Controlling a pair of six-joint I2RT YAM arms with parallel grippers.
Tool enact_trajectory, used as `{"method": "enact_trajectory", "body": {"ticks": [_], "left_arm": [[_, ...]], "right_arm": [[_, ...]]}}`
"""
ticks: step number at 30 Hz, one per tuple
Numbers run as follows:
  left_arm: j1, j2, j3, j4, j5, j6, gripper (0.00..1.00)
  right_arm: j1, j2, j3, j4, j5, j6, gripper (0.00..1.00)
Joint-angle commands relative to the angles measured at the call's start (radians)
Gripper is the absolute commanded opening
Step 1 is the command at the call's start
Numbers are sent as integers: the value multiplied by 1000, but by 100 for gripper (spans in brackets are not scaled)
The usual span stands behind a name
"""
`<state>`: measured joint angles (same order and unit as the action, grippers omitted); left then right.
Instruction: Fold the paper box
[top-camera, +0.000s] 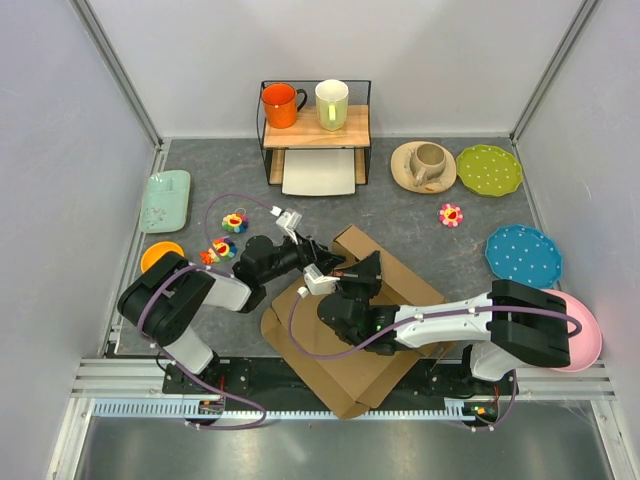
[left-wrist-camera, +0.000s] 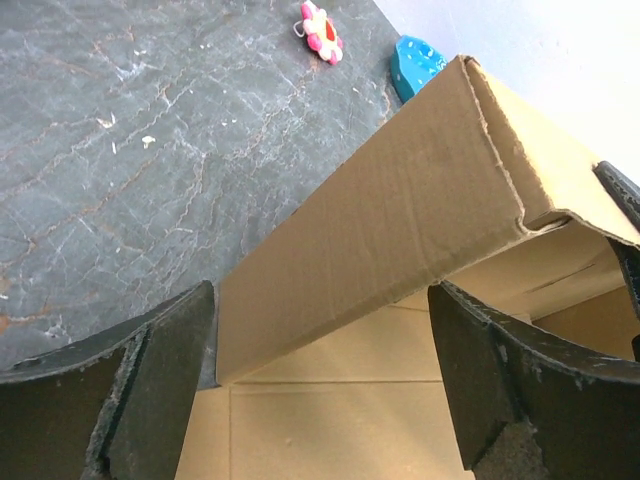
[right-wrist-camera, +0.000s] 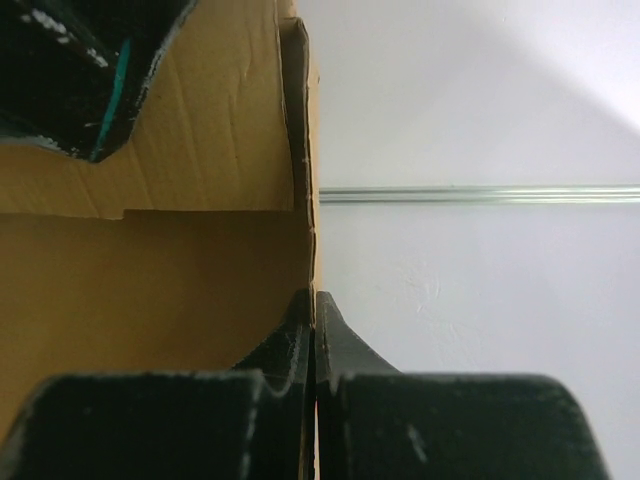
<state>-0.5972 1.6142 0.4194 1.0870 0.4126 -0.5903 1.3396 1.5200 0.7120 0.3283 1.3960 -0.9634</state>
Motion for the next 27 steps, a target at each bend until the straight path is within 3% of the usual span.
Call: {"method": "enact_trajectory", "body": {"ticks": [1,6,16,21,22,25,27], "left_arm": [[-10,38,41,165,-43,92,90],[-21,72,53,194,-46,130,72],[-38,112,68,212,-75,199,2],[-49,76,82,140,-93,243,2],[-55,43,91,49,-104,256,2],[-67,-29,125,-85,-147,309,2],[-70,-63,140,-177,-182,336,2]], "right_arm": [[15,3,43,-44,-43,64,0],[16,-4,66,-77,-49,78,0],[17,-24,112,-159,-45,143,0],[18,-43,141,-215,-38,195,0],[20,-44,147,-212,-34,198,3],[21,-63,190,-209,-28,241,39],[29,-78,225,-209,-32,271,52]]}}
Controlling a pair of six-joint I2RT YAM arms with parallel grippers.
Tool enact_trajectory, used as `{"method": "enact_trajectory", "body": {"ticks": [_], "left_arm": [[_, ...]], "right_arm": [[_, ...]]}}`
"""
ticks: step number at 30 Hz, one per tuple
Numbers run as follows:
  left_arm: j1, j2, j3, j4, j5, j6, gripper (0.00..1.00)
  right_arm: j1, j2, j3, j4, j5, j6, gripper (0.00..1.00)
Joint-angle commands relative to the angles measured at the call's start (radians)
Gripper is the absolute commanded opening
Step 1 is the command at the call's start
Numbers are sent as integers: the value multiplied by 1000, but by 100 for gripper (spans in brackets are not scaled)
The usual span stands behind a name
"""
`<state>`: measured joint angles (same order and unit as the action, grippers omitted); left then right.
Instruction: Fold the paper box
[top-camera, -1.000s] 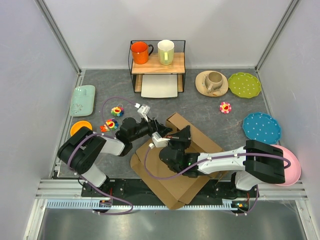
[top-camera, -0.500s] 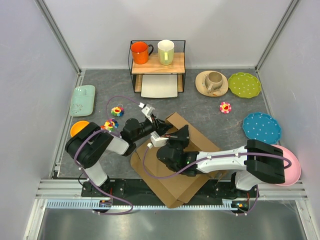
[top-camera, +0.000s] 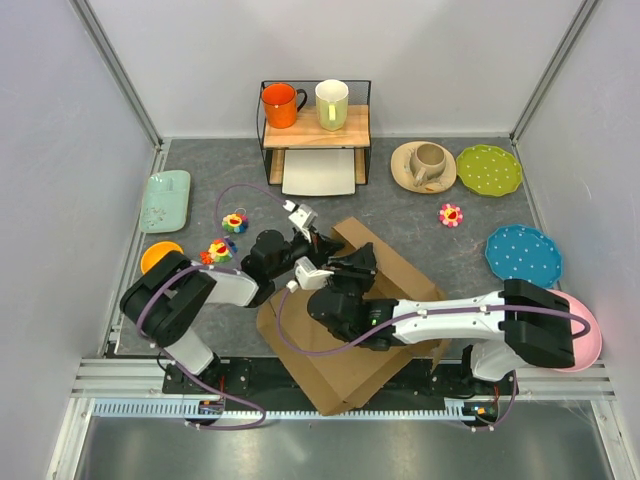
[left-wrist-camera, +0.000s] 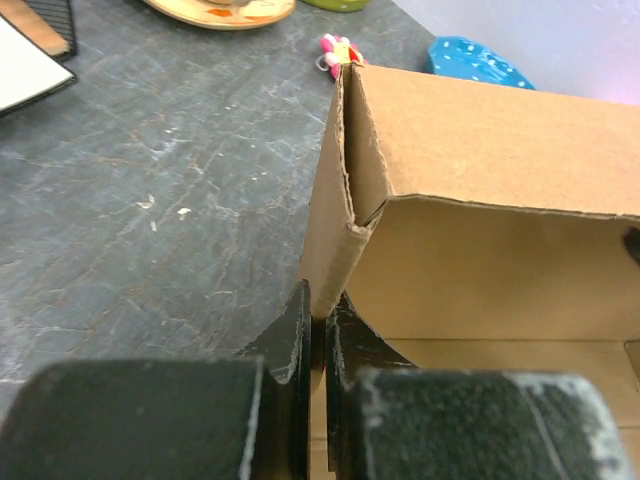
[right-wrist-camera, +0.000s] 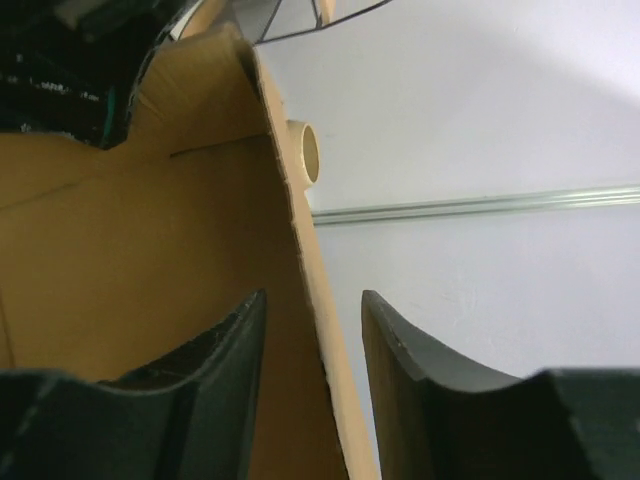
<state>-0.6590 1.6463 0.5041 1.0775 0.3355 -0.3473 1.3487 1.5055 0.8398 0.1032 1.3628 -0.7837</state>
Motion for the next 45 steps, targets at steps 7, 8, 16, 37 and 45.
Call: {"method": "enact_trajectory", "body": {"ticks": [7,8,16,37,45], "left_arm": [[-10,-148,109,-333,-159,139,2],[-10,-154,120,-344,-162,139,2],[-10,-184,177,-531,-219,125,2],[65,-146,642,-1711,-207,-159,2],[94,-232,533,-1659,-332,-186,2]], "right_arm": [[62,-129,134,58,-21,156,98],[69,-148,140,58,-22,164,98],[106,-320,242,-91,-27,513,98],[-454,-413,421,-744,-658,1339,98],[-522,-444,322,-757,-619,1340,97]]}}
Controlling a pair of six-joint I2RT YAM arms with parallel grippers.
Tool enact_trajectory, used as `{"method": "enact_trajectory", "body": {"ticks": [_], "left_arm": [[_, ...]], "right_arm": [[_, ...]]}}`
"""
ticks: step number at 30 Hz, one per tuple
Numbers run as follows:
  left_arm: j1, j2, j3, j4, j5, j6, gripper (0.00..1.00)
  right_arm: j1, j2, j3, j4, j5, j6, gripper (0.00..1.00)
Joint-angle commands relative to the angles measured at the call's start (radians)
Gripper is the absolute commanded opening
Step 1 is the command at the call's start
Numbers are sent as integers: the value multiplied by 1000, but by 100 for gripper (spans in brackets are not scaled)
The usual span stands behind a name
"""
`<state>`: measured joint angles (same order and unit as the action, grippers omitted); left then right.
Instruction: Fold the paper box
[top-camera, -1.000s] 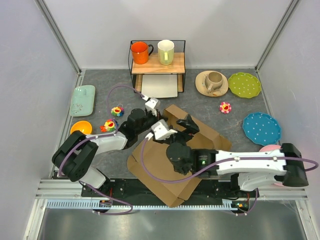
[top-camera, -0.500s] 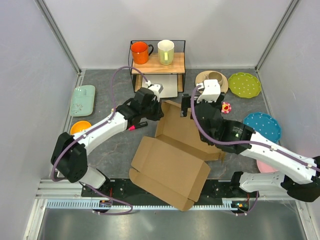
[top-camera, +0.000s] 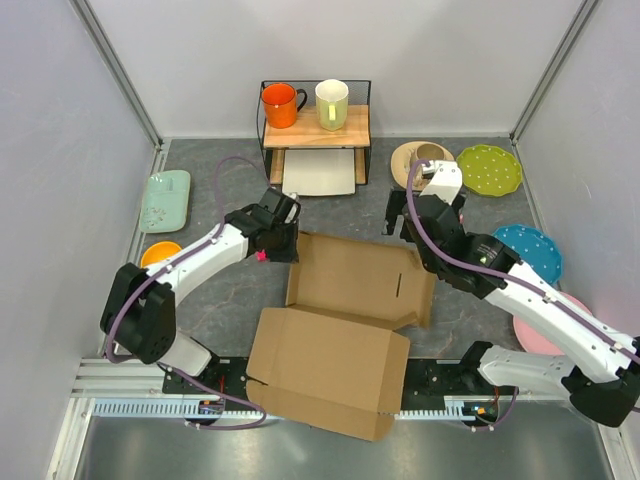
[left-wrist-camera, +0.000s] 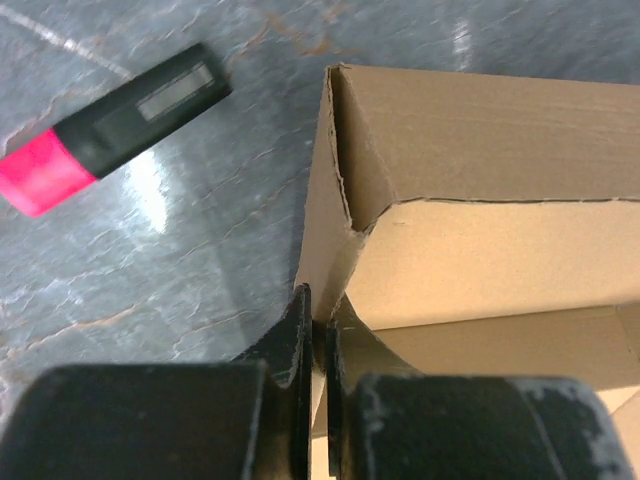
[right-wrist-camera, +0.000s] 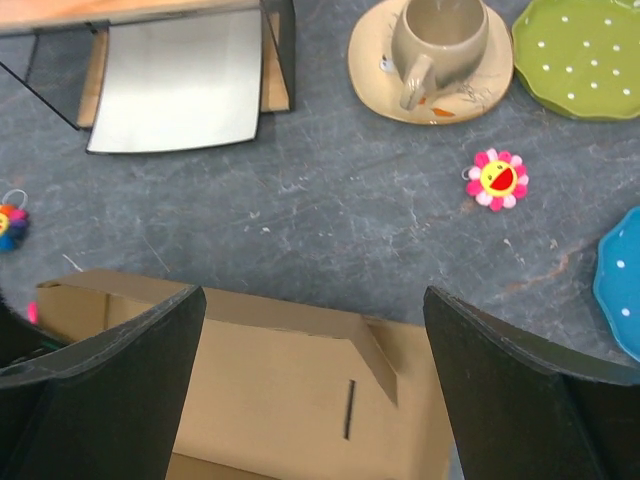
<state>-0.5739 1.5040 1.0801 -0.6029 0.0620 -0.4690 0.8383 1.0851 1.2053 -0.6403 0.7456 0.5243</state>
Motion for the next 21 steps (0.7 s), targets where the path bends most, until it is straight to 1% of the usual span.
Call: {"method": "enact_trajectory", "body": {"ticks": [1,2,4,8,11,12,15,18,21], "left_arm": [[11,-102,-63,55,-88,-77,2],[16,-111,-72,69,-108,-85,2],[16,-140,-97,116,-119,-94,2],[16,-185,-141,175,-186,-108,2],[20,-229,-203,238,-223,-126,2],[20,-235,-215,250,-228,-129,2],[23,-232,-233,256,-245,-134,2],[28,-225,-233,261,-243,-131,2],[29,-215,-224,262,-238,-120,2]], "right_arm": [[-16,-28,-73,-10,-2,40,97],[-22,-28,-90,-12,0,68,96],[-36,-34,-134,5,-23,78,95],[-67,-39,-197,27,-86,98,91],[-67,-60,-245,40,-97,115,83],[-67,-68,-257,53,-106,117,79],[-68,-86,-291,59,-103,135,78],[-73,-76,-303,63,-103,148,79],[-74,-59,-312,82,-115,155,76]]}}
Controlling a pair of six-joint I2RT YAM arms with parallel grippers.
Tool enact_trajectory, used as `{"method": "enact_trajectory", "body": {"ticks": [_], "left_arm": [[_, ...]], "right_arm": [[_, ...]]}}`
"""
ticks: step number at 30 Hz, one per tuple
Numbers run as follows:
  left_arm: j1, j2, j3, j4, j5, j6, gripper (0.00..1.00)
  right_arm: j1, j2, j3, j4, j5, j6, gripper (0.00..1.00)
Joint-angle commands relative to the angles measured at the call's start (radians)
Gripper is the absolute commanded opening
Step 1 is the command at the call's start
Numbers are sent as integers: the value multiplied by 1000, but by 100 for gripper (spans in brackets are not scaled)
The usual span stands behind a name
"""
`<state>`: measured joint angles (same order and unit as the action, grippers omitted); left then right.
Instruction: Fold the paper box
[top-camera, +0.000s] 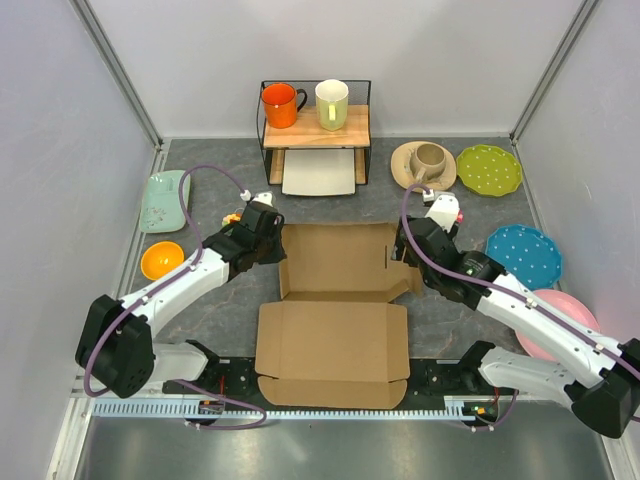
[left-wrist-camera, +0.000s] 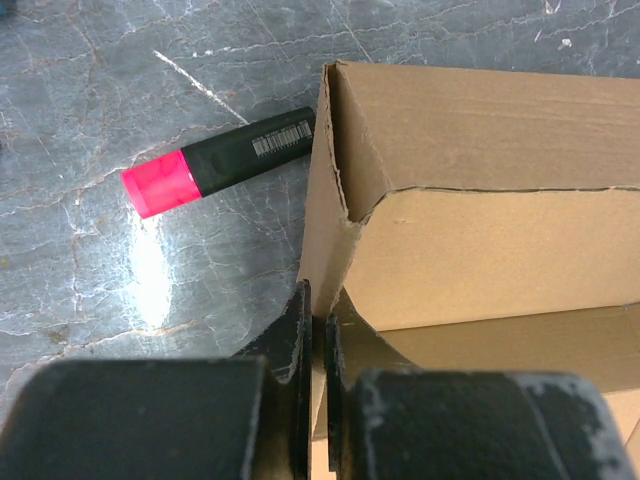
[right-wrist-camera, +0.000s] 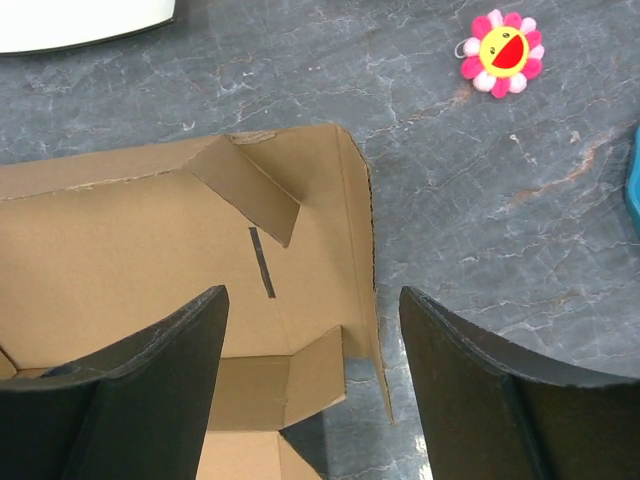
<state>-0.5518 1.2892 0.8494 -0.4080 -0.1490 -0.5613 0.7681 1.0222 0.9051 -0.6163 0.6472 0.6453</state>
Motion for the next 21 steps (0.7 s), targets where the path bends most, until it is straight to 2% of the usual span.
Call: {"method": "enact_trajectory", "body": {"ticks": [1,5,10,17,21], "left_arm": [[7,1,10,66,-26,-25,2],[7,4,19,63,-29,-15,2],[9,-31,5,86,-52,-12,2],[15,-82,-12,168,-167,0,2],[15,-82,-55,257,-236,20,2]], "right_arm": [[-4,6,-26,67,-24,36,76],[-4,-22,-72,102,-81,54,75],[-4,-48,-123,96,-66,85,78],[-4,-105,-129,133,-107,51,75],[-4,-157,-170,206,-211,17,74]]}}
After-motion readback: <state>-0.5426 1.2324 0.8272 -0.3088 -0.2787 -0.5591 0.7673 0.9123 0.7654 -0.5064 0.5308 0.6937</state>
